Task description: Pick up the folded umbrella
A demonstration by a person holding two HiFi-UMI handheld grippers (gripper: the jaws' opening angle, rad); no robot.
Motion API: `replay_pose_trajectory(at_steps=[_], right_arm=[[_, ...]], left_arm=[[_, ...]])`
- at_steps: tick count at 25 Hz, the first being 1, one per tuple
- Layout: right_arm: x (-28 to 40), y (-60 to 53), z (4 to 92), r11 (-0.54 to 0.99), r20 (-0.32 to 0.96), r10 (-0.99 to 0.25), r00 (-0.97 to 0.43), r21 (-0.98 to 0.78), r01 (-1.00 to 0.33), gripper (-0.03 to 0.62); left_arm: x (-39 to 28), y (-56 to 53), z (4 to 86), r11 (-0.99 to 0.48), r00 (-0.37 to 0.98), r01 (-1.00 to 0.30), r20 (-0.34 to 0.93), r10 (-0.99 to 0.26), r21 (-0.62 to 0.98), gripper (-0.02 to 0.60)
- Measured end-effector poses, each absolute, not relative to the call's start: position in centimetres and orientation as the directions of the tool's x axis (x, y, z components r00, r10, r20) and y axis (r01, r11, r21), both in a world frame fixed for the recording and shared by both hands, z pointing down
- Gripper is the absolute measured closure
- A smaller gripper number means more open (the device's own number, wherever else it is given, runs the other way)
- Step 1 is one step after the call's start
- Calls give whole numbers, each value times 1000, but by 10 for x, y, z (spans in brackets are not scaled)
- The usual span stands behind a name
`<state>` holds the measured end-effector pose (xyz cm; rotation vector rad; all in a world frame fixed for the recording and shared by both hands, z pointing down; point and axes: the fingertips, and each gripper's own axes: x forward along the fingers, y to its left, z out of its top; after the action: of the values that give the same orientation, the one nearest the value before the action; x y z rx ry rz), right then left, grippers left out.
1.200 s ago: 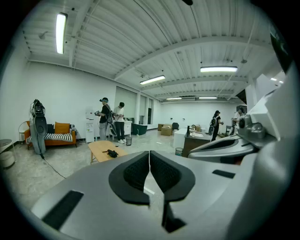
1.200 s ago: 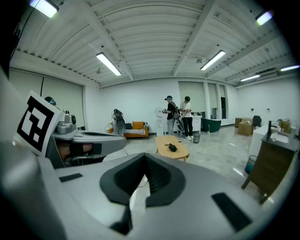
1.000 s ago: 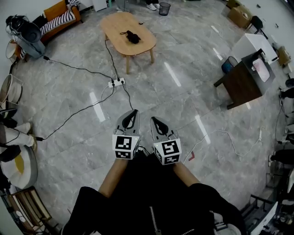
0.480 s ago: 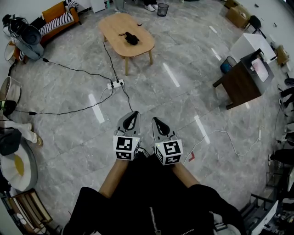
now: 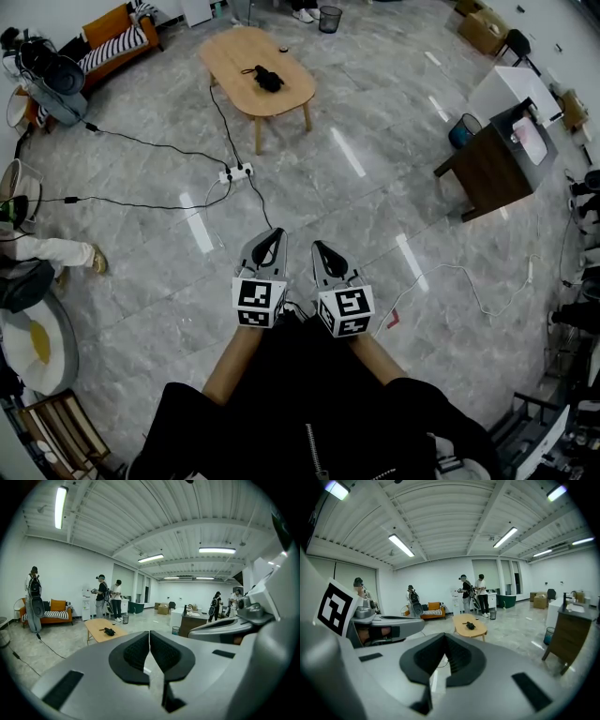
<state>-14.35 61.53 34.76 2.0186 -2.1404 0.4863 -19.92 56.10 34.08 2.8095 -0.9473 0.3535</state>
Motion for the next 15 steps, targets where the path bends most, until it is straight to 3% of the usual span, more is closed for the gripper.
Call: replay_pose_trajectory(at_steps=[15], right_arm=[[-154,621,353,-25,348,-937,-26,-139,-990,583]], left_arm=[[-212,564,346,-807,789,-585,286,-544,80,565]])
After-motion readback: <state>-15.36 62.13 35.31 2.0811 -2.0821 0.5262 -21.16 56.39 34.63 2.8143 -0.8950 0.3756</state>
